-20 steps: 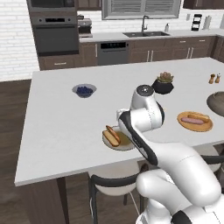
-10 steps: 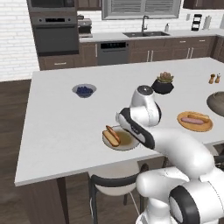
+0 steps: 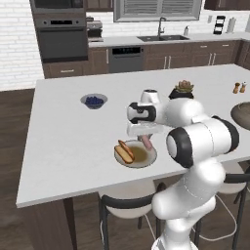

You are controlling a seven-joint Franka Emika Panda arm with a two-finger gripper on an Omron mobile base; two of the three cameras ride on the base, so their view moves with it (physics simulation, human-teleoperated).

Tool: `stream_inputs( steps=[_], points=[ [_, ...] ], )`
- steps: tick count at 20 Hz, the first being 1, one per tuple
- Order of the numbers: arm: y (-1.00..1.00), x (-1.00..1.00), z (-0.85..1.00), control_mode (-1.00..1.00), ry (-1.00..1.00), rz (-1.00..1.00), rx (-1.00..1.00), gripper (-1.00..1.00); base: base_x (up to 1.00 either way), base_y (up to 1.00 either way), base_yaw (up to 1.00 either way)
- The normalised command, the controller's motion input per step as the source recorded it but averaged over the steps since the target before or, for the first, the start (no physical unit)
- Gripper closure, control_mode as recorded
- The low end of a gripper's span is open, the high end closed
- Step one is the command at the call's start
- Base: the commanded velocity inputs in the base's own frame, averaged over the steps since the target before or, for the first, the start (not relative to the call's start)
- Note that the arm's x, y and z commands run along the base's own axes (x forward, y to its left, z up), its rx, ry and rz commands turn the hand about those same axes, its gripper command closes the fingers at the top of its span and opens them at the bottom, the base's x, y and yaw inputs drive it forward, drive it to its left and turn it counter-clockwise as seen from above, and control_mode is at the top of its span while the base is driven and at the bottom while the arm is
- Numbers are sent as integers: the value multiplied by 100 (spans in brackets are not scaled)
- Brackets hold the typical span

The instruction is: Place one bun and one sausage from the bowl on each plate.

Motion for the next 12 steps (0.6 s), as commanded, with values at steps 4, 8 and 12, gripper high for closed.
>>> stream_inputs(
  steps=[4,8,12],
  points=[
    [-3,76,-67,-100,32,11,1,100,0,0,0],
    [1,45,-41,-100,0,10,0,100,0,0,0],
    [21,-1,-52,-100,-11,4,0,100,0,0,0]
  ],
)
